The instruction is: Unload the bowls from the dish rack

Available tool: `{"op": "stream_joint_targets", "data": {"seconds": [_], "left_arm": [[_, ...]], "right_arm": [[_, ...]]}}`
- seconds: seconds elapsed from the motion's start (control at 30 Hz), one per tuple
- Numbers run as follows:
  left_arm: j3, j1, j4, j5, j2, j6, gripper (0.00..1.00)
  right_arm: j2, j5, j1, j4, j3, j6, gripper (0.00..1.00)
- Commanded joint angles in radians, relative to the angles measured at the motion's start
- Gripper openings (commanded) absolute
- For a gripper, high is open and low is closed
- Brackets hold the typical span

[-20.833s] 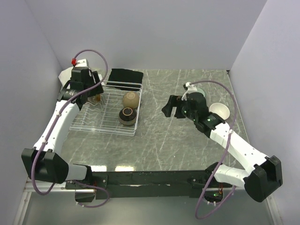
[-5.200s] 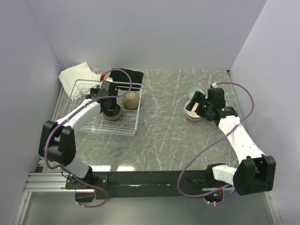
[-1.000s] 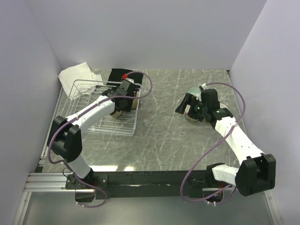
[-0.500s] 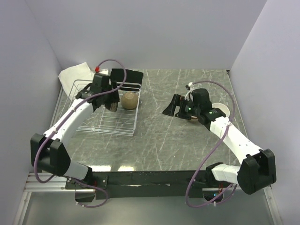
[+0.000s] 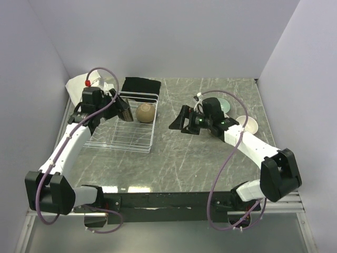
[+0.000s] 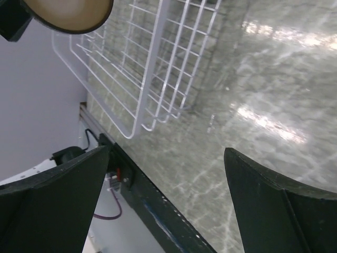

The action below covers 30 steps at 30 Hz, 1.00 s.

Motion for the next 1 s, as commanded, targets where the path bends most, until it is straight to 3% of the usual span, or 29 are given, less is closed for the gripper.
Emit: {"op": "stream_joint_targets", "data": {"seconds": [0.0, 0.23, 0.63, 0.77, 0.97], "left_arm": [[-0.028, 0.017, 0.239, 0.171, -0.069, -0.126, 0.01], [-0.103, 0.019, 0.435, 0.352, -0.080, -0.257, 0.01], [-0.228, 0.014, 0.717, 0.538, -0.094, -0.435, 0.01], [-0.246, -0.009, 0.762, 0.563, -0.088, -0.461, 0.01], [-0.232, -0.052, 0.761, 0.567, -0.076, -0.452, 0.01]], "right_arm": [[0.043, -0.047, 0.025, 0.105, 0.093, 0.070, 0.98], [0.144, -0.025, 0.030, 0.085, 0.187, 0.144, 0.97], [0.251, -0.078, 0.031, 0.106, 0.303, 0.212, 0.93], [0.276, -0.101, 0.033, 0.119, 0.328, 0.227, 0.89], [0.291, -0.124, 0.036, 0.145, 0.322, 0.262, 0.76]]}}
